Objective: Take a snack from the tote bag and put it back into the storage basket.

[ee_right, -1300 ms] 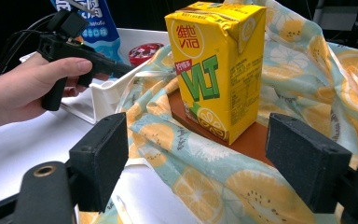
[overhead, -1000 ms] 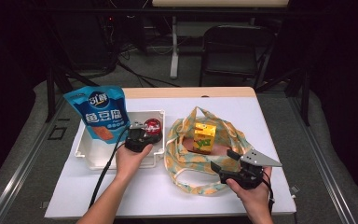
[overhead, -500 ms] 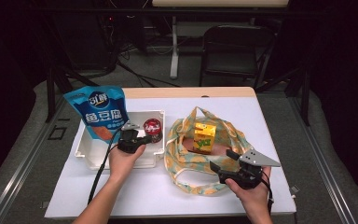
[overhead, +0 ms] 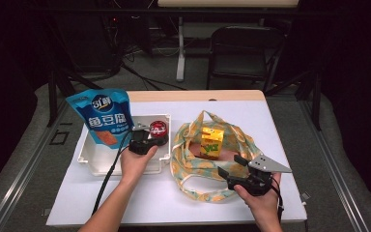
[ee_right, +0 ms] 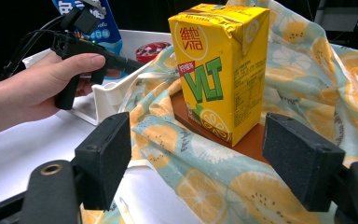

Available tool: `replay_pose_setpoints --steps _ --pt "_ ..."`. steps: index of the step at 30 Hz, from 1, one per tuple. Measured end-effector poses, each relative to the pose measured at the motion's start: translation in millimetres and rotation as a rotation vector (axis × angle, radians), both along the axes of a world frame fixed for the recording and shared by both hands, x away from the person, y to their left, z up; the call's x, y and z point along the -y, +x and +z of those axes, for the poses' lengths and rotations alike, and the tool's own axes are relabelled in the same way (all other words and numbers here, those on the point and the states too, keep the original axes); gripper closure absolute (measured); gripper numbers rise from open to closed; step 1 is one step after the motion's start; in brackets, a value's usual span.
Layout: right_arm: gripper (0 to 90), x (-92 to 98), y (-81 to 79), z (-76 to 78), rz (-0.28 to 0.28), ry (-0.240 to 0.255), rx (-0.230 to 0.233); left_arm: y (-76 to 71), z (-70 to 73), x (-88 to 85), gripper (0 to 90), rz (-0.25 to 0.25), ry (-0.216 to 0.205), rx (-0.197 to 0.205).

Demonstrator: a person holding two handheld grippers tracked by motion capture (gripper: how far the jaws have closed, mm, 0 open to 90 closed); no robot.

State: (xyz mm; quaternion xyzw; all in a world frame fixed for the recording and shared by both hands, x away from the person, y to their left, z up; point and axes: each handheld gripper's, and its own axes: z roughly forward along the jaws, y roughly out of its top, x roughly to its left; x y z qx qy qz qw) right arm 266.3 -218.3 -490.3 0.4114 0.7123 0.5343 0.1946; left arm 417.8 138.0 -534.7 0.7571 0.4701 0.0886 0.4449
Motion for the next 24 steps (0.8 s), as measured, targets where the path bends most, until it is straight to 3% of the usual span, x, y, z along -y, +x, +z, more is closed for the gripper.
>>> replay_pose_setpoints --steps 3,6,9,11,16,24 --pt "24.3 0.2 0.5 -0.5 -0.004 0.003 -0.002 -0.2 1.3 0.9 90.0 0.007 -0.017 -0.002" --pt "24.4 0.5 0.6 -0.5 -0.005 -0.002 -0.001 -7.9 7.0 -2.7 87.4 -0.026 -0.02 0.007" --pt "24.5 1.8 1.0 0.2 -0.008 0.005 0.001 -17.8 10.9 -11.8 90.0 -0.02 0.045 0.044" --pt "24.6 1.9 0.9 0.8 -0.012 0.009 0.005 -18.7 10.5 -20.5 90.0 0.009 0.059 0.06" --pt "24.7 1.0 0.2 1.9 -0.008 -0.003 0.006 -10.5 9.8 -33.9 90.0 0.093 0.006 0.042" --pt "24.8 1.3 2.0 0.1 -0.011 0.0 0.002 -7.4 6.2 -26.4 90.0 0.088 -0.007 0.047"
